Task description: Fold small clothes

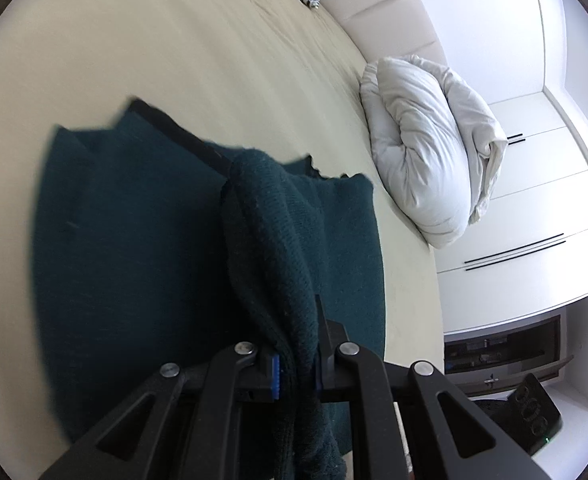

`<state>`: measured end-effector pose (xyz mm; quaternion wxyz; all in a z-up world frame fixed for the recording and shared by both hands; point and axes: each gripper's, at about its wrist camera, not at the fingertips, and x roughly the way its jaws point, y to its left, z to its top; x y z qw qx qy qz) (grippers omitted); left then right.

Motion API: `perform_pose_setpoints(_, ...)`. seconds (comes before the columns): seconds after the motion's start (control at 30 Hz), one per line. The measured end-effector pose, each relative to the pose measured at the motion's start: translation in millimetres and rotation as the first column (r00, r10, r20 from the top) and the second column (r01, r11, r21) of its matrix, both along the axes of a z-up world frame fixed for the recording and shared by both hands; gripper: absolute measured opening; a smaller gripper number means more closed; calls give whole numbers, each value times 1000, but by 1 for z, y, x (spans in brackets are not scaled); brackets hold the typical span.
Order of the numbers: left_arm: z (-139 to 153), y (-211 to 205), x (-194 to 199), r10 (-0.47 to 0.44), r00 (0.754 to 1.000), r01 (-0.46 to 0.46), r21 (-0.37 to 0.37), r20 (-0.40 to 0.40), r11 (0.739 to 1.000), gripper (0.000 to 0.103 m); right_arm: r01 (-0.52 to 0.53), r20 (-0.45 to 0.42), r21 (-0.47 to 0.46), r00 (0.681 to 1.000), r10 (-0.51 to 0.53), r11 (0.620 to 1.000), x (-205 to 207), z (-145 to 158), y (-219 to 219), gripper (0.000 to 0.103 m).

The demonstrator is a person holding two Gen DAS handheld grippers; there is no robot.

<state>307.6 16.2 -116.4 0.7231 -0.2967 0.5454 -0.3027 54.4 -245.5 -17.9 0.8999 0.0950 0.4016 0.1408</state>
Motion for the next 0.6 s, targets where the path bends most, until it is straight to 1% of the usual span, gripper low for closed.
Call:
perform_pose_setpoints(0.1,4,23,6,24,1000,-24,21,2,999,12,17,-41,-18,999,-18,1000,15,-15,1,26)
perform_pose_setpoints(0.17,4,35,9,27,1000,-27,36,-6,999,12,14,-81,-44,997,-18,999,29,-34,11,26)
perform_pose_setpoints(0.23,5,45,12,28,1000,-27,47,-7,999,12,-8,-115,-51,993,2,999,40,-52,25,26)
perform_pose_setpoints(0.37,2,60,17,31,999,-30,62,-9,998,12,-61,-151,-72,987,49,996,55,-75,52,27)
perform_pose_setpoints(0.5,-7,72,19,46,999,-44,60,-19,997,12,-99,-151,-95,985,84,991,52,-81,70,27)
perform_pose_setpoints(0.57,-20,73,18,52,998,-50,80,-32,996,12,-111,-157,-95,983,95,989,51,-82,75,27)
perform_pose_setpoints(0.6,-29,78,17,63,997,-60,76,-47,995,12,-114,-165,-99,982,96,989,50,-83,76,27)
